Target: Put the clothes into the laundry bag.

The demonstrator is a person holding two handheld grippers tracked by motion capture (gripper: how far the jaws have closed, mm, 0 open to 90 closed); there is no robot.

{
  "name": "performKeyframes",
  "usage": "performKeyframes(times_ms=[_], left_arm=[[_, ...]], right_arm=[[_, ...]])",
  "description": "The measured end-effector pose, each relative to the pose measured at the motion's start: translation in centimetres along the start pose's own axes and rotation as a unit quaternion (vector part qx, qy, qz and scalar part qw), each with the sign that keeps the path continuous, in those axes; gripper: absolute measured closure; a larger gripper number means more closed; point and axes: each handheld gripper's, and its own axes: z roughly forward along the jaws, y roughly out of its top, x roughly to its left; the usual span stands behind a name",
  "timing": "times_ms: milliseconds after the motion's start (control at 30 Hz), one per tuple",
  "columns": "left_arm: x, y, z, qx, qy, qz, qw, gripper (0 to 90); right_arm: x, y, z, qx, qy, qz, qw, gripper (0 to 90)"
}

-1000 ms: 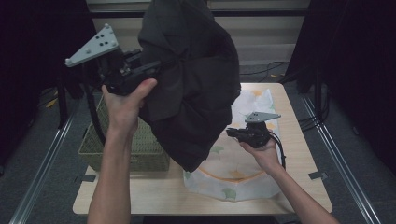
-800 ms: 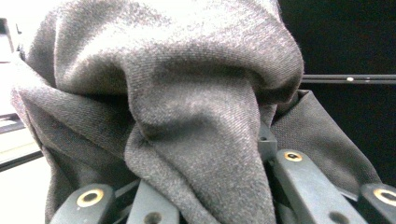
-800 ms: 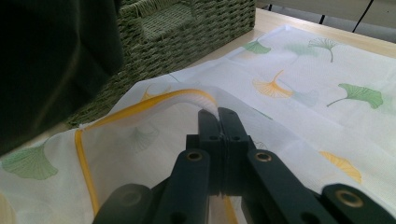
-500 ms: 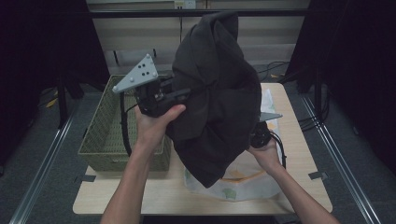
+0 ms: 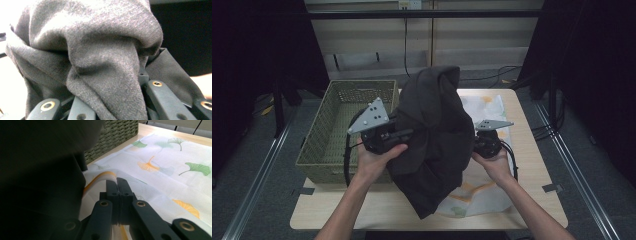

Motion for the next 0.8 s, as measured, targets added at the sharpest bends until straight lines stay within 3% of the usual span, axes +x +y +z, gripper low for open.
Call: performKeyframes(times_ms=[67,233,500,600,633,700,800], left_arm=[[-0.8,-1.1,0.9,0.026,-0.009,0.016,0.9995,71.7],[-1.4,-2.7,1.9,0.045,-0.022,0.008,0.9987,71.6],[-2.7,-5.6,3.3,0.093,-0.052,0.013,0.9942,71.4],[-3.6,-7.4,4.2,0.12,-0.072,0.01,0.9901,71.4],[-3.6,-7.4,4.2,0.12,-0.072,0.01,0.9901,71.3],[-4.4,-8.7,4.9,0.145,-0.085,0.02,0.9856,71.3],[-4.9,-9.9,5.7,0.166,-0.092,0.022,0.9815,71.1]], right_arm=[[-0.1,0.1,-0.2,-0.005,0.002,0.003,1.0,90.0],[-0.3,0.1,-0.4,-0.004,0.001,0.008,1.0,90.0],[-0.4,0.0,-0.4,-0.001,0.0,0.011,0.9999,90.0],[-0.5,-0.1,-0.3,0.001,0.002,0.011,0.9999,90.0],[-0.5,-0.1,-0.3,0.001,0.002,0.011,0.9999,90.0],[-0.6,-0.2,-0.3,0.002,0.001,0.012,0.9999,90.0],[-0.7,-0.4,-0.2,0.009,-0.001,0.013,0.9999,90.0]])
